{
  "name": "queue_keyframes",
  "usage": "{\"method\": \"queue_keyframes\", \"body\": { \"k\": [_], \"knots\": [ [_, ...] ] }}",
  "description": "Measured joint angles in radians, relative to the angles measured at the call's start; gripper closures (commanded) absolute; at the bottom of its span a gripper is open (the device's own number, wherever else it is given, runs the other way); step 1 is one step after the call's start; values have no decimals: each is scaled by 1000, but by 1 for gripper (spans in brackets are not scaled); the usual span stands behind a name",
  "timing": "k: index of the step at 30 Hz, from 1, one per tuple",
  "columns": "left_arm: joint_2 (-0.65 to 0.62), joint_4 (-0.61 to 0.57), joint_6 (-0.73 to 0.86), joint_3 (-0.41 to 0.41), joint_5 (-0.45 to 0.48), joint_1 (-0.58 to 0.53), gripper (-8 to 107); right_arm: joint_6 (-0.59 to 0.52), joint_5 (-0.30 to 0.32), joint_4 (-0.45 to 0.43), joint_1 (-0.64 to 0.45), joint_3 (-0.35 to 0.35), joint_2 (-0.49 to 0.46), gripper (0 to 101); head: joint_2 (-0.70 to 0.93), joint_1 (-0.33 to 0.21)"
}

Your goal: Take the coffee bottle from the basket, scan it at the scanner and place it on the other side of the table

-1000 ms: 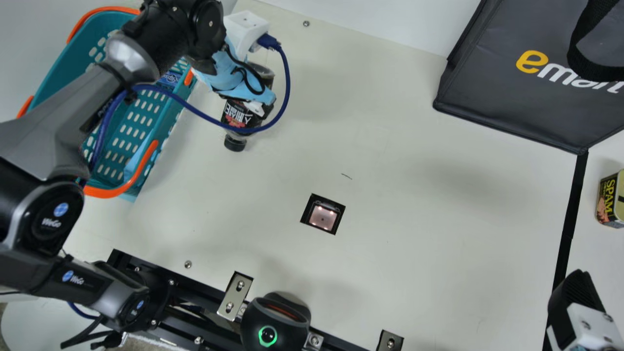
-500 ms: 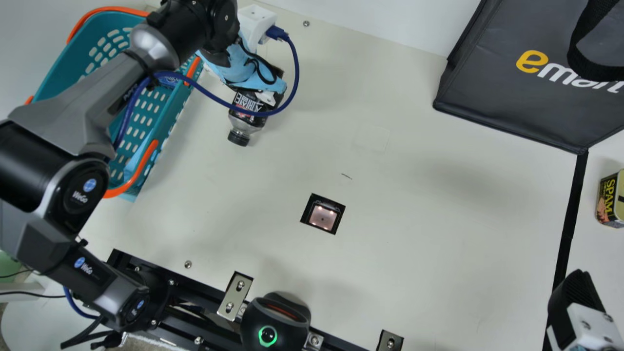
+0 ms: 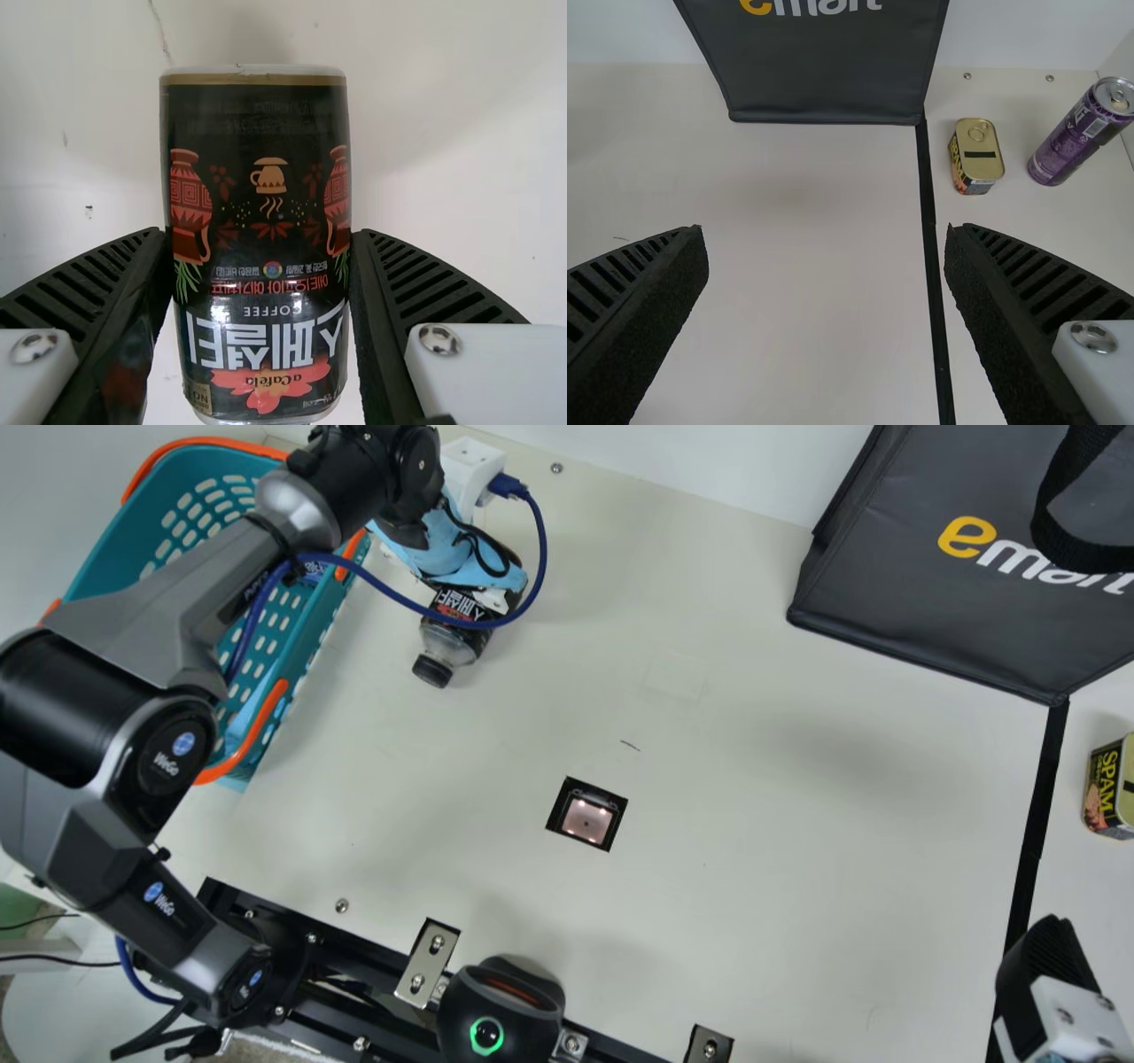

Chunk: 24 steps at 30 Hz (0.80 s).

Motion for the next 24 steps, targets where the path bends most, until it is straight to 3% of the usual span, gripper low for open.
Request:
{"method": "queue_keyframes", "body": {
  "k": [21, 24],
  "knots": [
    [-78, -50, 17, 31, -12, 37, 10, 0, 0, 0, 0, 0, 0, 6, 0, 0],
    [-105, -58, 22, 45, -12, 46, 9, 0, 0, 0, 0, 0, 0, 6, 2, 0]
  ]
}}
